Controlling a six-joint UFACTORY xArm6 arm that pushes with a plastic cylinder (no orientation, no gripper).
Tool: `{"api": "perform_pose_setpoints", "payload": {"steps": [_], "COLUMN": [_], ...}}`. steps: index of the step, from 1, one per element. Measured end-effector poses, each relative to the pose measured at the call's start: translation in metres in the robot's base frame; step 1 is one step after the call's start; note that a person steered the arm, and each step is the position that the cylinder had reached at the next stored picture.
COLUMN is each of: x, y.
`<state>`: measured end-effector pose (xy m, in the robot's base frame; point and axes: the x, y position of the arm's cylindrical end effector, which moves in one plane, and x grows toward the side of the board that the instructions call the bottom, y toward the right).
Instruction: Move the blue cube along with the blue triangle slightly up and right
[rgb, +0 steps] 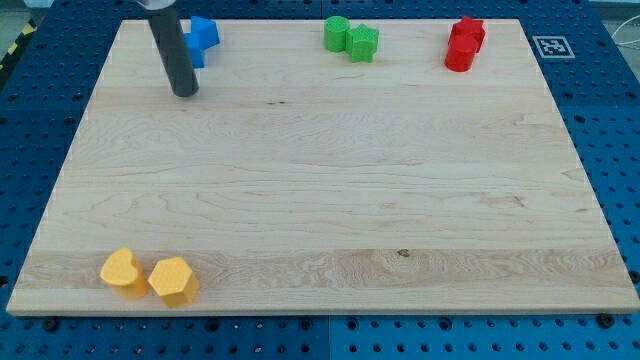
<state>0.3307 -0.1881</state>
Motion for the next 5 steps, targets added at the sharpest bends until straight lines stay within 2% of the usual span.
{"api": "perform_pose_setpoints", "payload": {"steps": [1,3,4,5], "x": [-0.019,-0.072,-0.083,-0.087], "y": [-0.019,-0.01,0.017,0.008]}}
